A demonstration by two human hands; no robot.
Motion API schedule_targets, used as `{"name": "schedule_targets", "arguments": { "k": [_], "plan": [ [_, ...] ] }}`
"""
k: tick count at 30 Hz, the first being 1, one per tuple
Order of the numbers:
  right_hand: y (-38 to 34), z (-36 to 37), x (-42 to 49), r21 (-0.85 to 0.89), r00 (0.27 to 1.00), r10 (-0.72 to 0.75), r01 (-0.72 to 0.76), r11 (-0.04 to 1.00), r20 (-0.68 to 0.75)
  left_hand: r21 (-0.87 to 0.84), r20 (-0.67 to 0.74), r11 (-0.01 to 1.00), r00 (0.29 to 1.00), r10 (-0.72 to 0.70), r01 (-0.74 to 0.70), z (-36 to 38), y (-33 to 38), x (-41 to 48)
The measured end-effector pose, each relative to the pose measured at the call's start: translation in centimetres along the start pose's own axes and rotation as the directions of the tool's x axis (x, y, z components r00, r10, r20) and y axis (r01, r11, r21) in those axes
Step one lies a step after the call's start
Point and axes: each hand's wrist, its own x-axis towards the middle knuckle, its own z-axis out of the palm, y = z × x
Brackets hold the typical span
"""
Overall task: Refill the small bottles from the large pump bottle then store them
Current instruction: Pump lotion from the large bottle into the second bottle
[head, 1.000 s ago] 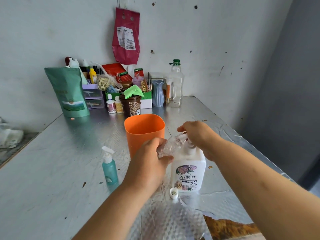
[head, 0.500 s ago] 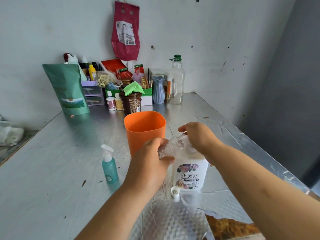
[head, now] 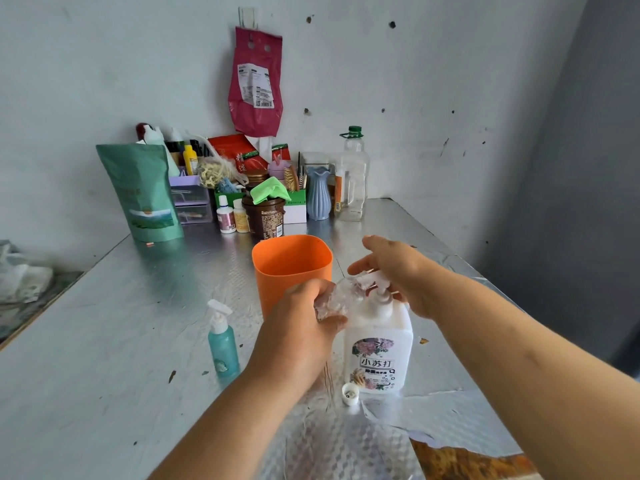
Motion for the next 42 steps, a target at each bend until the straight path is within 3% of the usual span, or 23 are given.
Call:
{"name": "schedule_targets", "arguments": {
  "k": [4, 11, 21, 42],
  "plan": [
    [0.4, 0.4, 1.0, -0.211, 0.989, -0.108, 0.084, 0.974, -0.105, -0.008, 0.002, 1.000, 1.000, 0.007, -0.007, 0.1, -0.2, 0.2],
    [1.8, 1.2, 2.0, -0.407, 0.967, -0.180, 0.093, 0.909, -0.180, -0.025, 0.018, 1.000, 1.000, 0.000, 0.000, 0.8, -0.8, 0.1],
    [1.2, 0.6, 1.1, -0.123, 0.993, -0.036, 0.022, 0.992, -0.112, 0.010, 0.027, 1.000, 1.000, -0.010, 0.010, 0.3, -0.5, -0.2],
    [1.9, 1.6, 1.7, -0.176, 0.982, -0.078, 0.048, 0.983, -0.174, 0.051, 0.041, 0.995, 0.995, -0.091, 0.089, 0.4, -0.5, -0.4]
  ]
}}
